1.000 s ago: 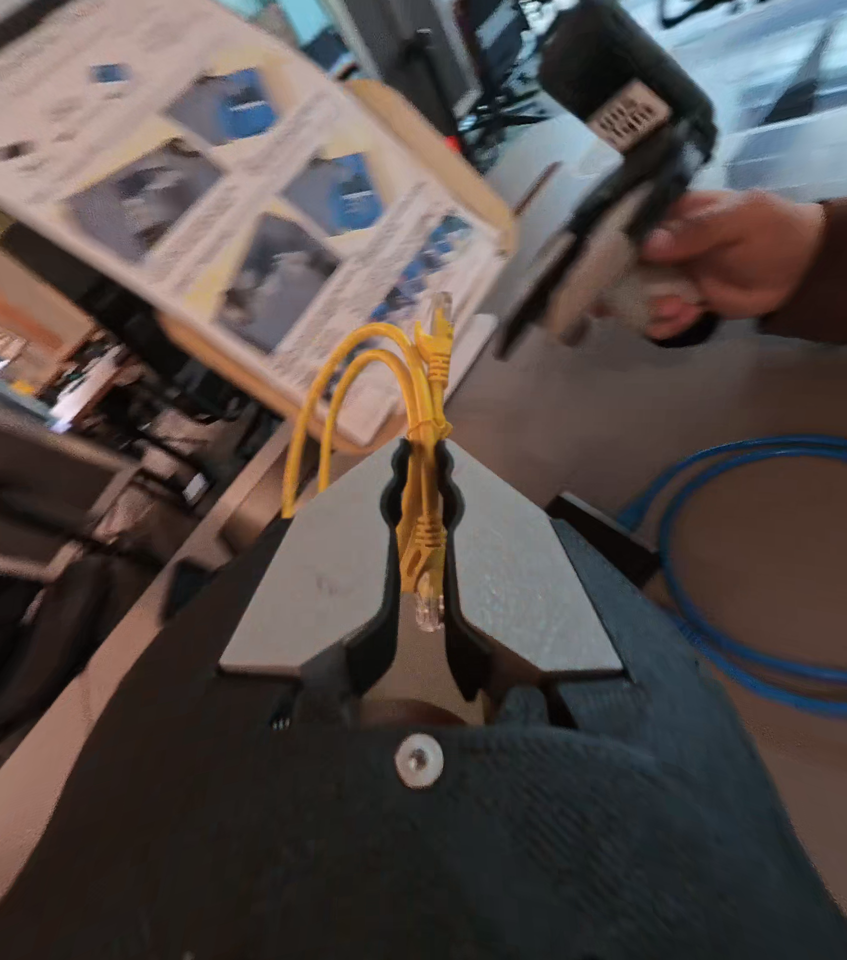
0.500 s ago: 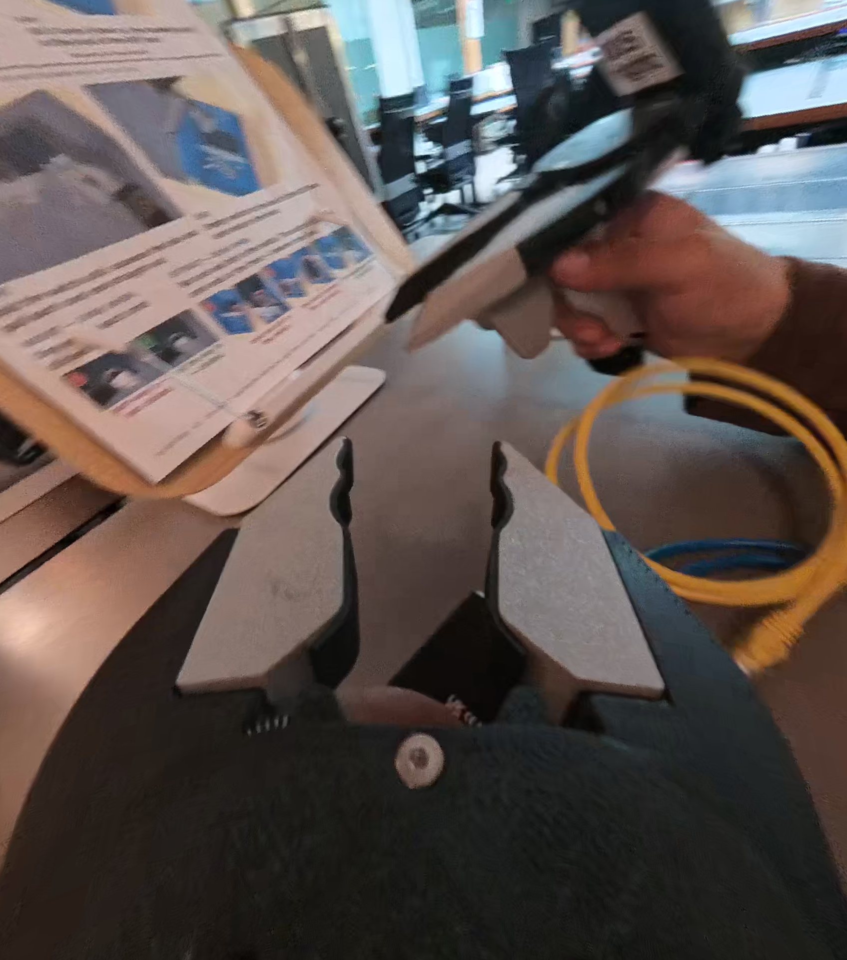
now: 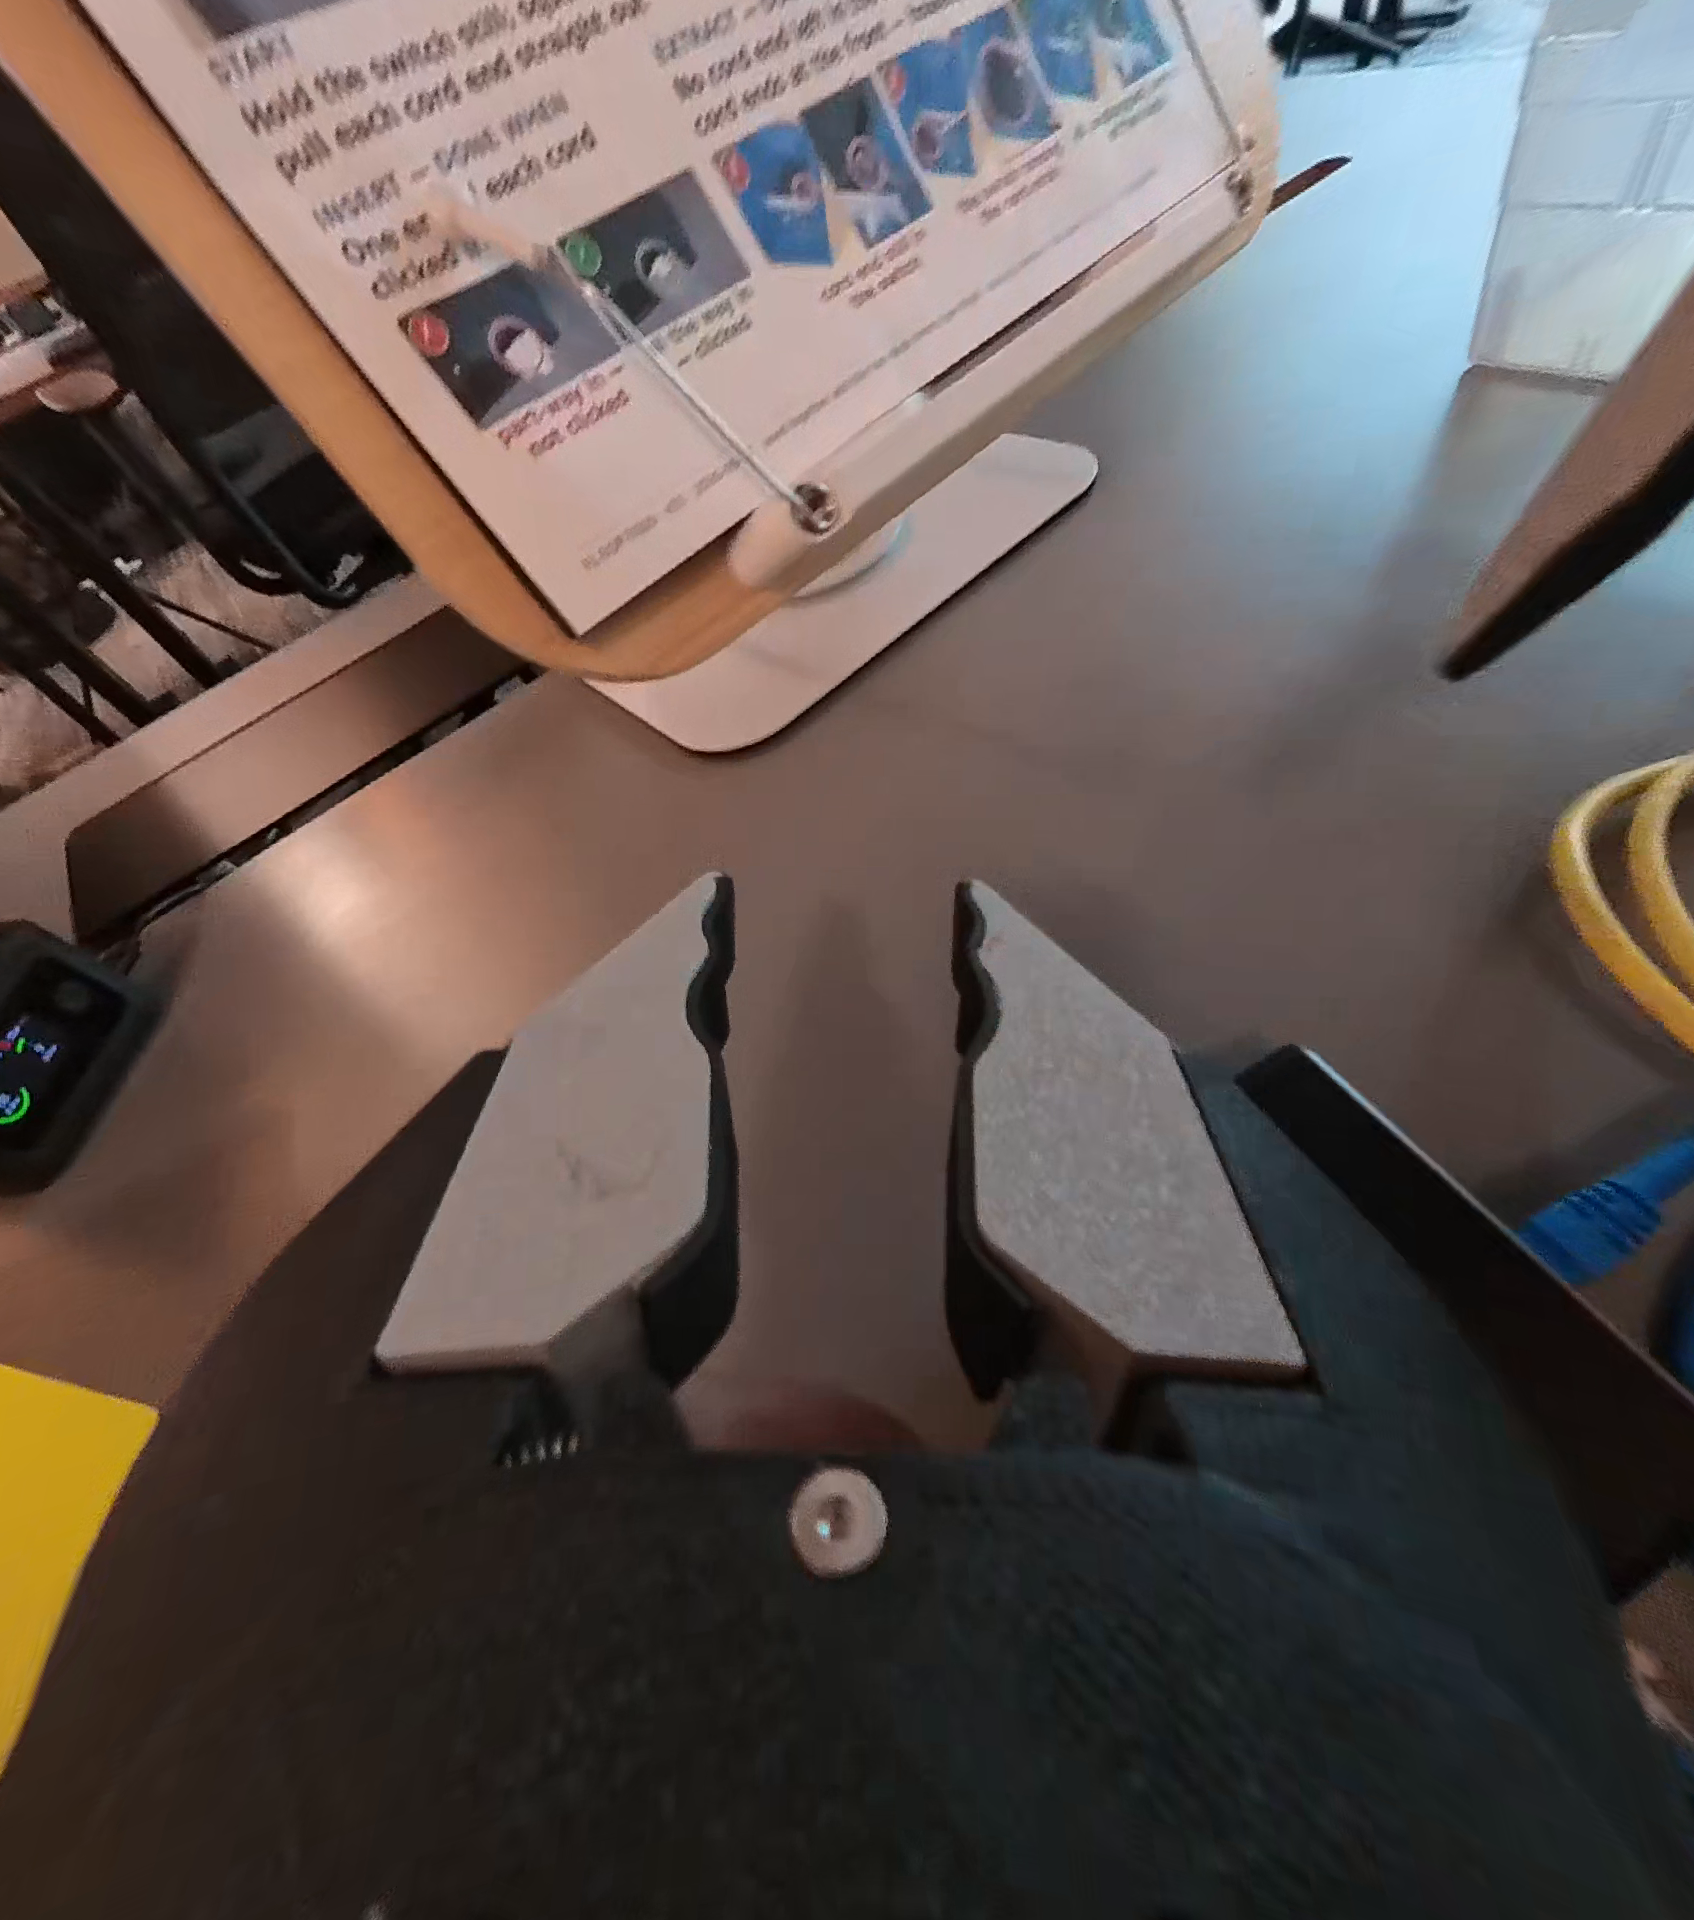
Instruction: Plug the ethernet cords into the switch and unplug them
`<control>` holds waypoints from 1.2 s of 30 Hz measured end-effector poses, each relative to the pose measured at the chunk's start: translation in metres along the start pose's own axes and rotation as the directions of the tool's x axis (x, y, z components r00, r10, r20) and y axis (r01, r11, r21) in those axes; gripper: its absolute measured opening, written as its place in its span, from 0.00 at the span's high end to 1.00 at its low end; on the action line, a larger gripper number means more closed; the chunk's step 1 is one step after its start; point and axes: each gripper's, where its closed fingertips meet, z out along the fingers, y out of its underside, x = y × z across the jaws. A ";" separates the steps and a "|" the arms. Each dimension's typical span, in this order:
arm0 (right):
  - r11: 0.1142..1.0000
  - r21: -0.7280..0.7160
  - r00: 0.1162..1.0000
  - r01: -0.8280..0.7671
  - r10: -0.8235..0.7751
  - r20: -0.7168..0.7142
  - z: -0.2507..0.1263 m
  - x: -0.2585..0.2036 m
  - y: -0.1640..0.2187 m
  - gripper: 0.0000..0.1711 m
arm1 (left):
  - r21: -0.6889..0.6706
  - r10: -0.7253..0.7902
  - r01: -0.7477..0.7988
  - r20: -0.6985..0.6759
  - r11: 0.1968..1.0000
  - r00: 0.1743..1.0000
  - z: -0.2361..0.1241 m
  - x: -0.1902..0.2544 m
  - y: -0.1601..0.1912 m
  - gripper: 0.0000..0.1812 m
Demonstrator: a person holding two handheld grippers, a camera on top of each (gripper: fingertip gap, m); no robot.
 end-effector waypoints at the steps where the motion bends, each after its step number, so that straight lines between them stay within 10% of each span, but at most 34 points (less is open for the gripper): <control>1: 1.000 0.000 1.000 0.015 -0.015 0.001 -0.001 0.000 0.004 0.68 | -0.009 -0.011 0.011 0.004 1.000 1.000 0.001 -0.003 0.003 0.78; 13: 0.940 -0.337 0.978 -0.052 0.117 0.174 0.012 -0.013 0.084 0.72 | -0.069 0.014 -0.011 0.037 0.998 0.999 0.010 -0.009 0.017 0.77; 16: 0.942 -0.334 0.997 -0.034 0.053 0.050 0.000 0.012 0.087 0.95 | -0.053 -0.035 0.034 -0.016 0.998 0.999 0.009 0.000 0.013 0.76; 25: 0.952 -0.234 0.852 -0.199 0.050 -0.521 -0.038 0.113 0.080 0.94 | -0.086 -0.026 0.025 -0.008 0.996 1.000 0.012 -0.001 0.020 0.76; 36: 0.926 -0.073 0.804 -0.372 0.282 -0.523 -0.064 0.123 0.085 0.94 | -0.165 0.021 -0.051 -0.177 0.985 0.984 0.011 0.028 0.033 0.70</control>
